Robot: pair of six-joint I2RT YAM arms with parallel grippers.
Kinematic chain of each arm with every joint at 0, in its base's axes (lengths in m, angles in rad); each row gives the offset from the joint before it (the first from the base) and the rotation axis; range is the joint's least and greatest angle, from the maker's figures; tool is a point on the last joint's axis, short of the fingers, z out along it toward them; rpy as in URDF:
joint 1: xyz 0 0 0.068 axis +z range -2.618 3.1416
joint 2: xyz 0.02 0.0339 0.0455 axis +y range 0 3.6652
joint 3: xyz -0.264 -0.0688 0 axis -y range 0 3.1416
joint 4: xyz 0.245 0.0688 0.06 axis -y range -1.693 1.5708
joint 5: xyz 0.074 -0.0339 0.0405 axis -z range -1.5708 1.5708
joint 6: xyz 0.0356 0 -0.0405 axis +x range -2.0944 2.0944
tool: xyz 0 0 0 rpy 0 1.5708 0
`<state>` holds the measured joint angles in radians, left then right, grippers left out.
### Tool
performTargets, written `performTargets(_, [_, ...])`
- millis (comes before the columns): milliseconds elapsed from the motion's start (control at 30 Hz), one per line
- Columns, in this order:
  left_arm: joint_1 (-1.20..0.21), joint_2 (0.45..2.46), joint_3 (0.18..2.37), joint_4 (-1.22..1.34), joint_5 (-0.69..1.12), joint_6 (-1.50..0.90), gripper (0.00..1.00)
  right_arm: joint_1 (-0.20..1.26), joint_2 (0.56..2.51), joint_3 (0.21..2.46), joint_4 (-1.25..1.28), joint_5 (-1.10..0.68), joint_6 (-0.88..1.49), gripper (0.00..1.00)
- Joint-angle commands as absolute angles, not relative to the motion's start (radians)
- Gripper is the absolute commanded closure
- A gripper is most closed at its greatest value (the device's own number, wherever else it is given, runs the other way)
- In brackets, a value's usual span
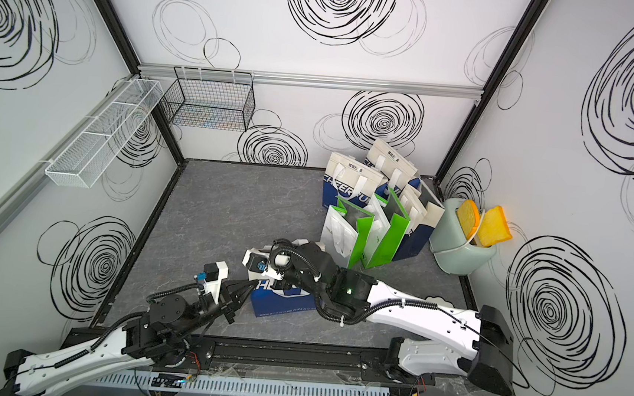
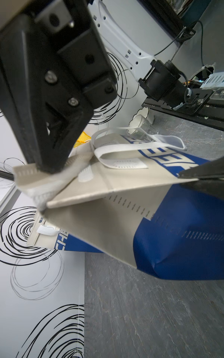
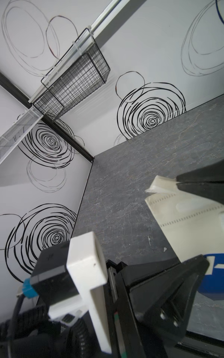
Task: Open the takeout bag
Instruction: Open the takeout bag at the center of the board.
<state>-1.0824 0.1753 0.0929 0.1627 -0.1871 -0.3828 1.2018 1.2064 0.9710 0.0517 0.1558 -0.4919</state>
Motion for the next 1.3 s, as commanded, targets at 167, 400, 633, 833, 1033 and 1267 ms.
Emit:
performTargets(167, [-1.084, 0.173, 0.108, 0.144, -0.163, -0.394, 1.0, 1.126, 1.144, 1.06, 0.138, 0.143, -0.377, 1.0])
performTargets(400, [-1.084, 0.17, 0.111, 0.128, -0.172, -0.393, 1.0, 1.085, 1.155, 1.106, 0.071, 0.083, -0.335, 1.0])
performTargets(633, [-1.083, 0.17, 0.112, 0.119, -0.172, -0.39, 1.0, 1.053, 1.174, 1.151, 0.008, 0.036, -0.342, 1.0])
performTargets(833, [-1.084, 0.17, 0.115, 0.112, -0.18, -0.39, 1.0, 1.026, 1.172, 1.146, 0.015, 0.001, -0.29, 1.0])
performTargets(1033, [-1.083, 0.174, 0.117, 0.112, -0.184, -0.39, 1.0, 1.004, 1.17, 1.16, 0.015, -0.076, -0.259, 1.0])
performTargets(1267, [-1.083, 0.178, 0.115, 0.117, -0.183, -0.39, 1.0, 1.0, 1.184, 1.17, -0.013, -0.119, -0.261, 0.99])
